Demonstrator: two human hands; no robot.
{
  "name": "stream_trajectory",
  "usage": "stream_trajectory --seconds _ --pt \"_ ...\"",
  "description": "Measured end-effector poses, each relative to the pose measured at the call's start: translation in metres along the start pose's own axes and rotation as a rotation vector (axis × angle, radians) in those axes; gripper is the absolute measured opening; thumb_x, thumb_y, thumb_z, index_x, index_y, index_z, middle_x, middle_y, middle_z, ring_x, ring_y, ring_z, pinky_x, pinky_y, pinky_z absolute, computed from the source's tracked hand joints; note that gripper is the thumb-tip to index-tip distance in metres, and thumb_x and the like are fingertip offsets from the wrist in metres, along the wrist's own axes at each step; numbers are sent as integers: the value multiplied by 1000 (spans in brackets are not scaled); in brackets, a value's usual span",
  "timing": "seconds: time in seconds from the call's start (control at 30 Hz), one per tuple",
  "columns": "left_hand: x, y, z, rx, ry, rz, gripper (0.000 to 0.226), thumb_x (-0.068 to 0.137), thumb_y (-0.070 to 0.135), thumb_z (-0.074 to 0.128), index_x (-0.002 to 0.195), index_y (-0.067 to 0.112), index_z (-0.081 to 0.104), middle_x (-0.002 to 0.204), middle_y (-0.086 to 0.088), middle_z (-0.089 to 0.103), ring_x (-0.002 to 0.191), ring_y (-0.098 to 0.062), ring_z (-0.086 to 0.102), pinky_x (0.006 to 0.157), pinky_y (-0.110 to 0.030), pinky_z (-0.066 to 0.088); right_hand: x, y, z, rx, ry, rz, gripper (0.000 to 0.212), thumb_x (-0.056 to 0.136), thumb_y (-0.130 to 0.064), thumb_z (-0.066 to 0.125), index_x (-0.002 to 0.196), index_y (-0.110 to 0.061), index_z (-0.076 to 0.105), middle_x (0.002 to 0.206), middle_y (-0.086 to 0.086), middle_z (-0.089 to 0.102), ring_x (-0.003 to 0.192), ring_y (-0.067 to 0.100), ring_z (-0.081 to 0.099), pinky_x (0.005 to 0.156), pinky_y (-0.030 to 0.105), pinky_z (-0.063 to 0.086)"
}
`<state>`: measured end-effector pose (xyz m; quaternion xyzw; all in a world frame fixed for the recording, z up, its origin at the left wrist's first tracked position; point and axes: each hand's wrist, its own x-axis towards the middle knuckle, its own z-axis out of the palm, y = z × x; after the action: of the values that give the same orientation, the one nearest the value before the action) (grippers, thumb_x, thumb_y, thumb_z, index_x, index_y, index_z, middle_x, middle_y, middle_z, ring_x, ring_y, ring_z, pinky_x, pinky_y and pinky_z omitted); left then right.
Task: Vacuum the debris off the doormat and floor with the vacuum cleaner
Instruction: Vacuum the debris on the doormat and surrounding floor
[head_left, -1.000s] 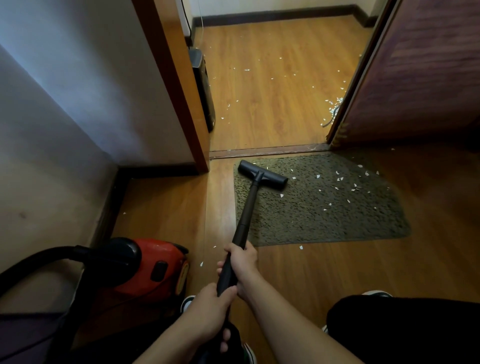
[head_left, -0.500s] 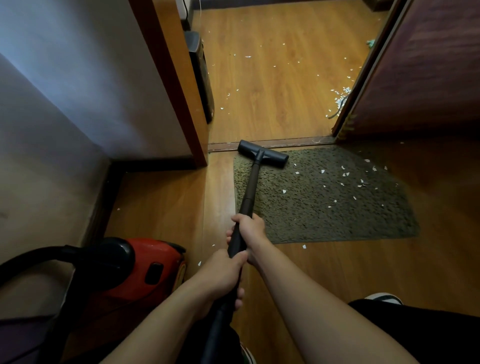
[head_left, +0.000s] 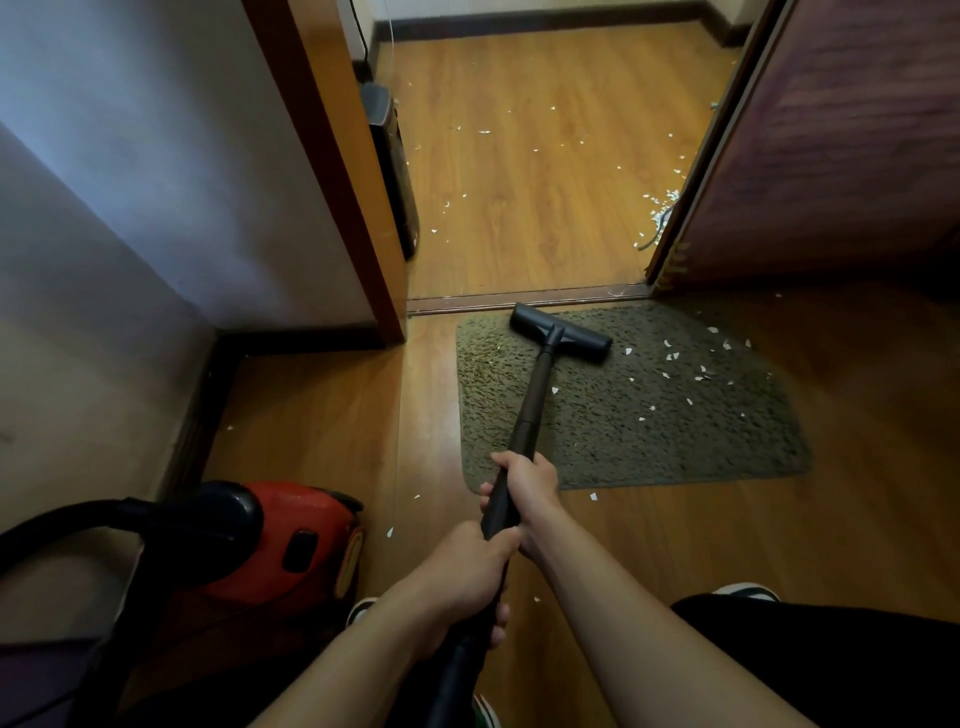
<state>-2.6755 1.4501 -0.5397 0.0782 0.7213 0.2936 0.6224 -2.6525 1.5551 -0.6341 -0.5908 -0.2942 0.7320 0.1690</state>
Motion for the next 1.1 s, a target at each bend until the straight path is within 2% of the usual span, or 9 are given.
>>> stream_trajectory --seconds 0.17,0.43,0.7,0.77,0.87,1.0,1.1 --pt "-16 -19 19 56 -14 10 25 102 36 45 107 13 47 78 -9 49 43 -13 50 43 -24 46 -26 12 -24 5 35 8 12 97 -4 60 108 -4 54 61 13 55 41 21 55 39 25 47" --pt "-38 -51 25 130 -18 -63 29 101 40 45 109 12 46 73 -9 56 46 -17 55 46 -26 48 -58 43 -41 40 23 35 11 98 -4 59 108 -6 55 72 15 56 40 20 56 39 25 48" --pt "-22 -36 36 143 11 0 30 101 40 45 108 11 45 78 -13 55 43 -19 53 44 -26 47 -41 25 -49 37 20 12 16 98 -4 59 113 -4 54 73 14 55 39 18 56 38 25 47" --pt "-12 -28 38 126 3 16 30 100 40 46 108 11 46 74 -11 54 44 -19 52 45 -27 47 -30 15 -49 37 24 7 16 98 -5 59 113 -4 53 67 13 56 40 19 55 38 24 47" --pt "3 -13 40 106 -13 28 27 101 39 47 107 13 46 70 -10 53 44 -18 51 45 -27 46 -14 1 -50 35 35 -1 11 97 -6 60 103 -7 51 45 6 56 39 20 55 40 26 47" --pt "16 -5 42 102 -35 27 28 100 43 46 111 16 47 66 -7 57 46 -19 54 49 -29 48 -1 -9 -53 40 52 -2 11 97 -5 61 104 -6 52 62 13 55 36 19 55 39 25 47" --pt "11 -9 44 90 -32 35 26 100 41 46 108 17 47 66 -8 56 44 -19 52 47 -27 47 -5 -5 -54 35 46 -4 11 97 -5 61 105 -6 52 52 11 56 36 19 55 39 25 47"
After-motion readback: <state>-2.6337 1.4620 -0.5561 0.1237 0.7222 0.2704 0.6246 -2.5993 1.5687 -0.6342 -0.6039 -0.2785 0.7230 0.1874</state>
